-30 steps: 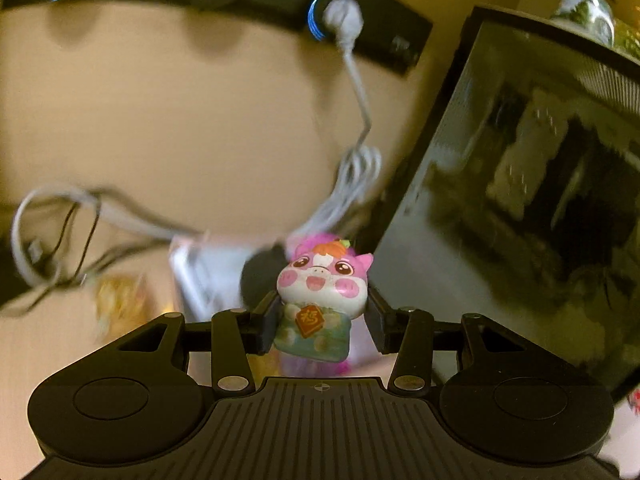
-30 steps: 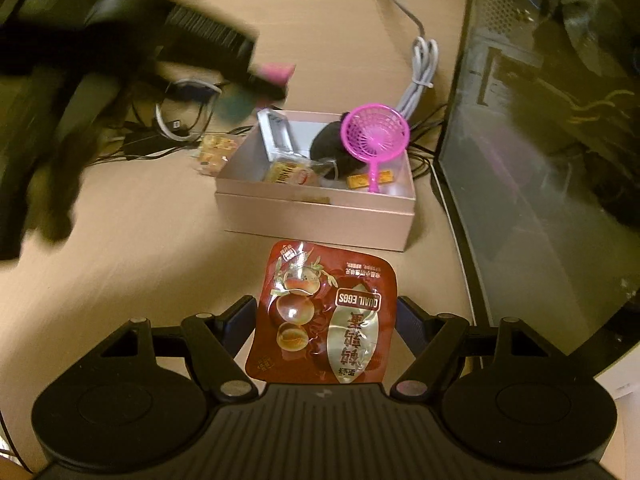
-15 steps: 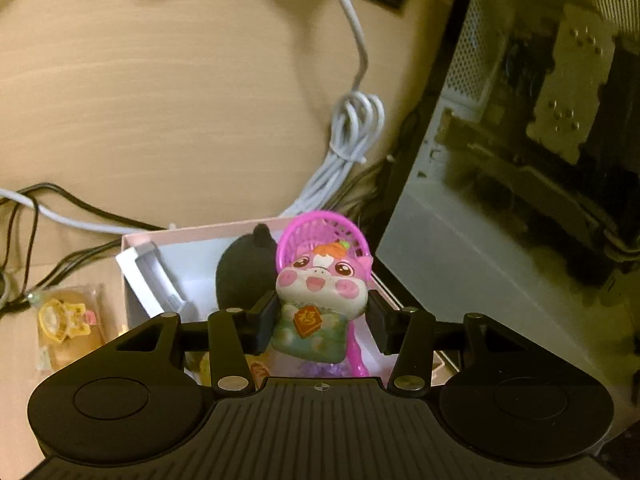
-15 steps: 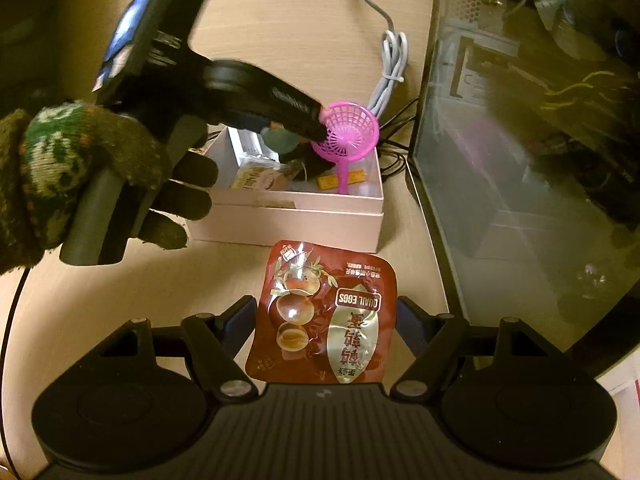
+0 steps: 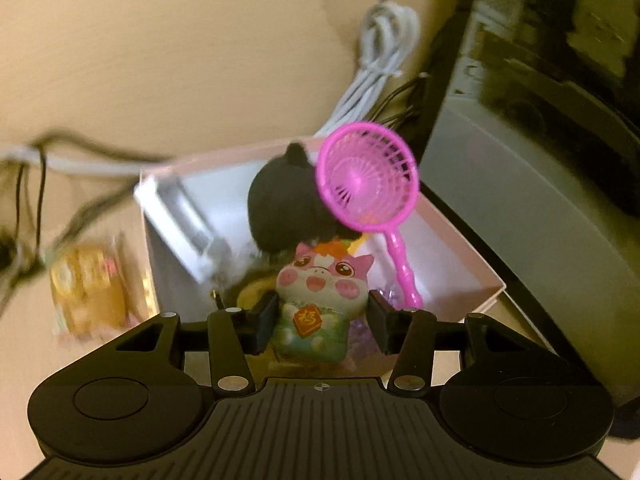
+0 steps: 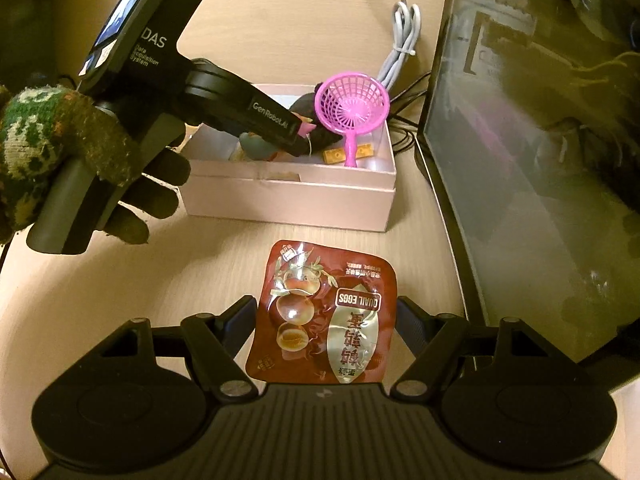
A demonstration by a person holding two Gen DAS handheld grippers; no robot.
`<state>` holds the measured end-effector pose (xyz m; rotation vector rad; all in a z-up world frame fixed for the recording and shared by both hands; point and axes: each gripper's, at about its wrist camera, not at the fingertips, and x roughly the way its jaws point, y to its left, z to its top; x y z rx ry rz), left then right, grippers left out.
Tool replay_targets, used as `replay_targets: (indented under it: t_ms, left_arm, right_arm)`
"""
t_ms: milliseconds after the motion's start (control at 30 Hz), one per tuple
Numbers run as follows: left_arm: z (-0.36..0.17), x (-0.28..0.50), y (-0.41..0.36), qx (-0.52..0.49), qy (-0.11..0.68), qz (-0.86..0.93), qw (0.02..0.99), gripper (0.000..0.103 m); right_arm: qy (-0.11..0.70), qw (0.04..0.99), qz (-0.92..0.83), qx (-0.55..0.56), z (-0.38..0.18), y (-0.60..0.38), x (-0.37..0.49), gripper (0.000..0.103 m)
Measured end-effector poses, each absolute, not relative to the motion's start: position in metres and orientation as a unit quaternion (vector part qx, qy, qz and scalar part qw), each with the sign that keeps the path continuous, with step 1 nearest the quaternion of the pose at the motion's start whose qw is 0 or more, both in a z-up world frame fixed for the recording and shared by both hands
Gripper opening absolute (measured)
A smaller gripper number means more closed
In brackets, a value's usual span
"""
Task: Organize objects
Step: 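Lower the cat figurine into the pink box with the left tool while the right holds the packet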
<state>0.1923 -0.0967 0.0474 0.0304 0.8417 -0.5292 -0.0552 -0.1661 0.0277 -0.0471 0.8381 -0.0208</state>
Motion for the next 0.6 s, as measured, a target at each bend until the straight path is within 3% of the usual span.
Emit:
replay_targets:
  t_ms: [167,267,367,600]
  left_arm:
    - [0.051,0.192,-0.098,0.018,0.406,-0.242,0.881,0.053]
    - [0.064,0.178,-0.101,0.058,0.357,-0.234,0.903,0.053]
    - [0.059,0.177,-0.11,0.092,0.4,-0.277,0.869,0.054]
    - [0.08,0.176,-0.074,-0.017,0.344,-0.233,0.91,0.051]
  right_arm:
    - [0.413,0.91,-0.008,-0.025,0.022,-0.163,-0.058,0.075]
    - [0.411,0.911,-0.01,-0.024,0.022,-0.163,-0.056,0.075]
    - [0.404,0.914,-0.011,-0.023,0.024,-0.165,-0.058,0.075]
    - [0.397,0.917,-0.013,-0.023,0.022,-0.168,-0.059,0.075]
